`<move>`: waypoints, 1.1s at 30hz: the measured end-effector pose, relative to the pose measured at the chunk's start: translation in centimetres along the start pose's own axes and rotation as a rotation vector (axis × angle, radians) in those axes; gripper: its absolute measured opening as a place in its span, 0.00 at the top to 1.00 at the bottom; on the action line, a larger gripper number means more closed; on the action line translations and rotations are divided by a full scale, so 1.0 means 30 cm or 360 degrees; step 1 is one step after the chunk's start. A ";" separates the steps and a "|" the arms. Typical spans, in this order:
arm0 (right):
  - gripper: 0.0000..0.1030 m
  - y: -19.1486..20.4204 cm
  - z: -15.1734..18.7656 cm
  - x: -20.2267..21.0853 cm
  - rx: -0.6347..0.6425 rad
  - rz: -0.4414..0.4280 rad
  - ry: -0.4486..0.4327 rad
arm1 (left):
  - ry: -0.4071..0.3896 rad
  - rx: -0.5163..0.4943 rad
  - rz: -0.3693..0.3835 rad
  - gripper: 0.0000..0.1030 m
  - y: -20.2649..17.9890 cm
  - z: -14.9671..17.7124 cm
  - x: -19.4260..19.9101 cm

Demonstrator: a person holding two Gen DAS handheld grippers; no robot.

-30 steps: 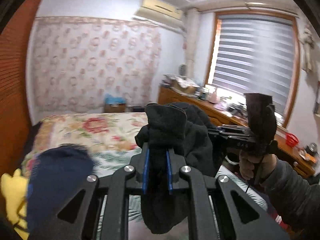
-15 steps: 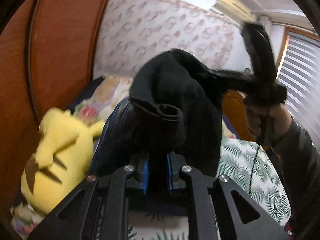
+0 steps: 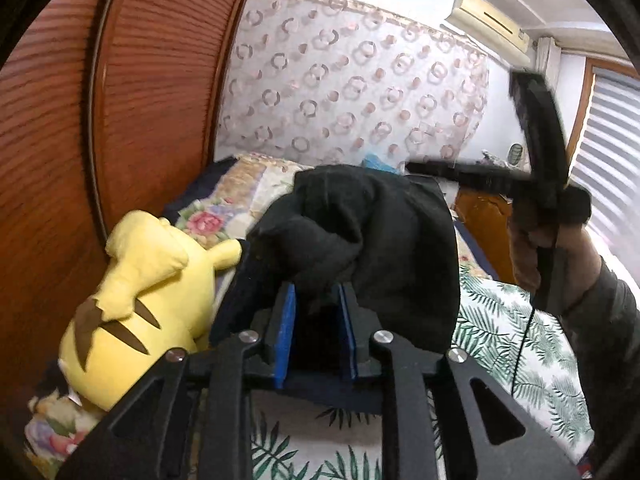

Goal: Fold small clothes

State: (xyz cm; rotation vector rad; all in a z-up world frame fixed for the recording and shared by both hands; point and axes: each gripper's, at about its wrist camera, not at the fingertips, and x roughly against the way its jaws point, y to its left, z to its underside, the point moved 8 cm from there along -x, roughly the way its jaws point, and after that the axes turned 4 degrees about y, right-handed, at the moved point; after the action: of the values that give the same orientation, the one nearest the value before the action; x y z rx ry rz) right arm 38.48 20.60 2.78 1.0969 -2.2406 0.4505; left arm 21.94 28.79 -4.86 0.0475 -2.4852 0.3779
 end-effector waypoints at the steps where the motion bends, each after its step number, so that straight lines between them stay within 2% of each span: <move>1: 0.48 0.009 0.019 -0.008 -0.0002 -0.0008 0.0027 | -0.0006 -0.0018 -0.0020 0.79 -0.004 -0.002 0.011; 5: 0.48 0.020 0.127 -0.121 0.0002 0.0033 0.0158 | -0.0034 -0.0095 -0.0040 0.78 -0.029 -0.006 0.046; 7: 0.47 0.003 0.161 -0.161 -0.0047 0.0087 0.0152 | -0.0026 -0.0113 -0.0039 0.78 -0.045 0.001 0.060; 10: 0.47 -0.023 0.177 -0.123 -0.0192 0.0092 0.0084 | 0.0013 -0.0156 -0.0012 0.77 -0.080 0.016 0.073; 16: 0.47 -0.019 0.237 0.127 -0.0248 0.0155 -0.0041 | 0.0032 -0.0271 0.0026 0.76 -0.190 0.049 0.110; 20: 0.45 -0.002 0.342 0.316 -0.0276 0.0222 -0.0086 | 0.0030 -0.0337 0.0063 0.76 -0.284 0.076 0.119; 23: 0.39 -0.010 0.420 0.439 -0.0322 0.0294 -0.0118 | 0.0044 -0.0381 0.0105 0.75 -0.363 0.096 0.123; 25: 0.25 -0.012 0.475 0.511 -0.0352 0.0329 -0.0144 | 0.0047 -0.0402 0.0134 0.75 -0.408 0.110 0.128; 27: 0.17 -0.019 0.527 0.571 -0.0392 0.0360 -0.0165 | 0.0044 -0.0425 0.0129 0.75 -0.445 0.123 0.133; 33: 0.13 -0.050 0.662 0.714 -0.0515 0.0499 -0.0199 | 0.0045 -0.0472 0.0160 0.74 -0.559 0.164 0.147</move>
State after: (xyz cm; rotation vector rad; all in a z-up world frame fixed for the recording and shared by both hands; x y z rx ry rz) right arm 22.15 -3.64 1.46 0.6262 -2.4973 0.1356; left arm 17.59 11.58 -1.73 -0.2024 -2.4954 0.0476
